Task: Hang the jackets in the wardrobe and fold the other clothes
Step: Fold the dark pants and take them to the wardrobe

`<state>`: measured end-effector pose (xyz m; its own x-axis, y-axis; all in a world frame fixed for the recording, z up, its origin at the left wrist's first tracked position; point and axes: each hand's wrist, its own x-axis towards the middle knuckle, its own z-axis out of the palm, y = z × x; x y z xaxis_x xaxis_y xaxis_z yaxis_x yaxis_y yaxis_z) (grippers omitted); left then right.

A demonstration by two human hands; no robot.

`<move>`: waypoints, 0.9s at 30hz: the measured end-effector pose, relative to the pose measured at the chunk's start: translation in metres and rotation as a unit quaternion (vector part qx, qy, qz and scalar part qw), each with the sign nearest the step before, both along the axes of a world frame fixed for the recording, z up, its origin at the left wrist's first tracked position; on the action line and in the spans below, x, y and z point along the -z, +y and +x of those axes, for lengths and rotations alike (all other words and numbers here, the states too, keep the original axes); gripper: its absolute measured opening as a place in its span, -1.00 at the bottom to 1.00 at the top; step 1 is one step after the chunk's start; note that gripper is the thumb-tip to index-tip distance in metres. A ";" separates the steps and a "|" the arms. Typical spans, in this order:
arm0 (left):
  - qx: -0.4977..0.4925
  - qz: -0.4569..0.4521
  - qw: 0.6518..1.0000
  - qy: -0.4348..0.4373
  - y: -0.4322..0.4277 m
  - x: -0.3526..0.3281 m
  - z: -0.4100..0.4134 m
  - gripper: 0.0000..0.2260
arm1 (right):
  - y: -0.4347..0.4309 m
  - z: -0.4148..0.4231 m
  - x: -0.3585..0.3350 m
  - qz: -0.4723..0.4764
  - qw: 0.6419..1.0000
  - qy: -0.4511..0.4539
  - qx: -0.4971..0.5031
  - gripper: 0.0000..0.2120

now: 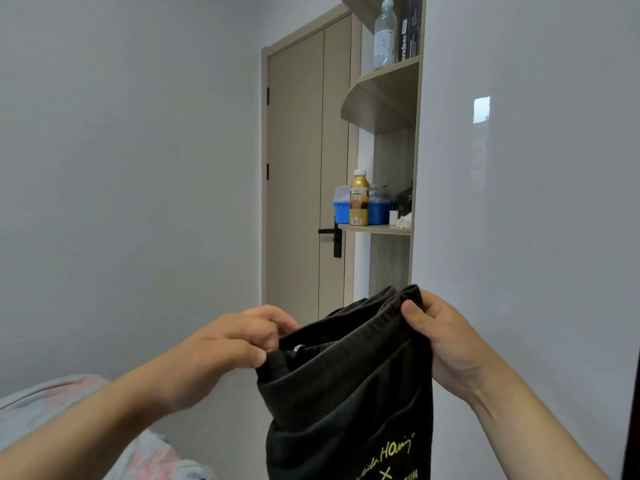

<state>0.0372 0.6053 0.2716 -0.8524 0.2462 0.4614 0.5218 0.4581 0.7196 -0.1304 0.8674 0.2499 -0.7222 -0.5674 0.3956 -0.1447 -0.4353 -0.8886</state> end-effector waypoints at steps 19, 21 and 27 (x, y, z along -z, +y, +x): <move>-0.206 -0.085 0.948 -0.226 0.040 0.007 -0.032 -0.60 | -0.025 0.021 -0.014 -0.068 0.998 -0.008 0.006 -0.81; -0.158 -0.148 0.944 -0.251 0.041 0.005 -0.034 -0.67 | -0.025 0.020 -0.014 -0.069 0.998 -0.006 0.012 -0.81; -0.028 -0.060 0.947 -0.314 0.033 0.005 -0.037 -0.74 | -0.022 0.017 -0.013 -0.081 0.996 -0.025 0.014 -0.81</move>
